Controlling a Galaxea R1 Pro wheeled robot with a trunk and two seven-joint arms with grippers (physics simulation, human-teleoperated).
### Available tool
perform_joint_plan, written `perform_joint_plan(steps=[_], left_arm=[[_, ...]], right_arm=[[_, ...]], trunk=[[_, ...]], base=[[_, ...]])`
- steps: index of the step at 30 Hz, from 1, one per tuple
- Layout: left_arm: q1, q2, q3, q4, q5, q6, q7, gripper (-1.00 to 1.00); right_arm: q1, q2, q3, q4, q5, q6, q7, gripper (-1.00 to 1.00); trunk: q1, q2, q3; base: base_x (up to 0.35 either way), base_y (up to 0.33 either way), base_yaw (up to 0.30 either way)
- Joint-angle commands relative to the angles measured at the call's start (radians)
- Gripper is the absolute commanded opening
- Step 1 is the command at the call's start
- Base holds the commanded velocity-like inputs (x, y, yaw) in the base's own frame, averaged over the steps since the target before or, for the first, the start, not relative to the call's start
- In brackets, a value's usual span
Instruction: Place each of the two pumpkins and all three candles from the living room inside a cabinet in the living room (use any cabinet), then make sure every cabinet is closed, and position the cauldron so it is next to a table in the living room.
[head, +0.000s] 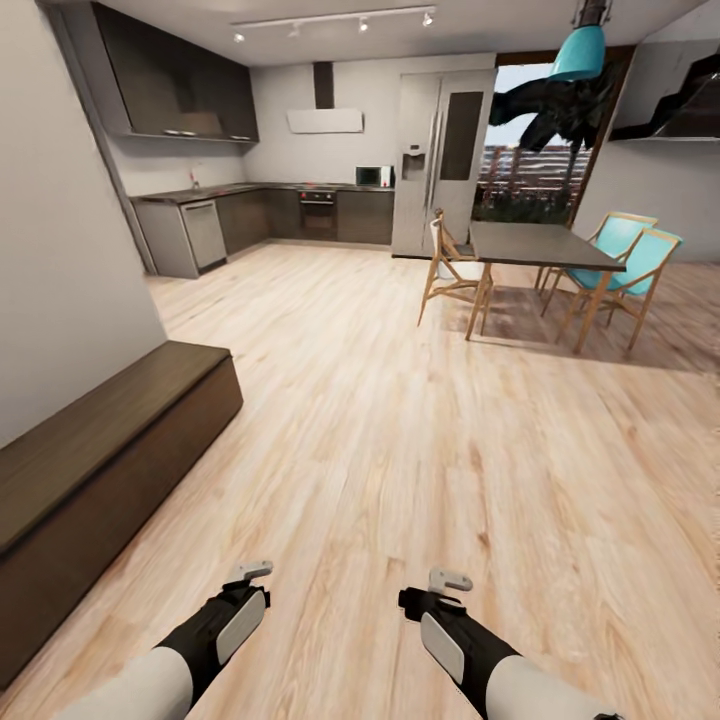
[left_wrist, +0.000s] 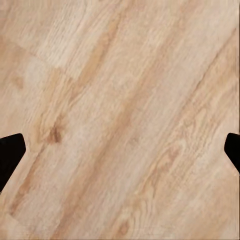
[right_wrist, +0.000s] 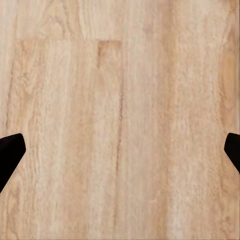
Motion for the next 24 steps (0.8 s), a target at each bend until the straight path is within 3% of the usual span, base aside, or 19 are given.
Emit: perform_joint_plan(steps=[1,18,24], left_arm=[[-0.001,0.001,-0.007,-0.002,0.005,0.004,0.007,1.0],[-0.001,0.001,-0.012,-0.002,0.005,0.004,0.007,1.0],[-0.001,0.001,-0.017,-0.002,0.005,0.004,0.007,1.0]], right_arm=[[-0.001,0.0,0.008,-0.001,-0.004,0.004,-0.007,1.0],[-0.001,0.0,0.008,-0.001,-0.004,-0.008,-0.008,1.0],[-0.001,-0.002,0.009,0.0,-0.004,-0.024,-0.009,1.0]], trunk=[[0.001,0.0,-0.001],[0.001,0.0,-0.001],[0.001,0.0,-0.002]], base=[[0.329,0.0,-0.261],[0.329,-0.039,-0.275],[0.329,-0.001,-0.08]])
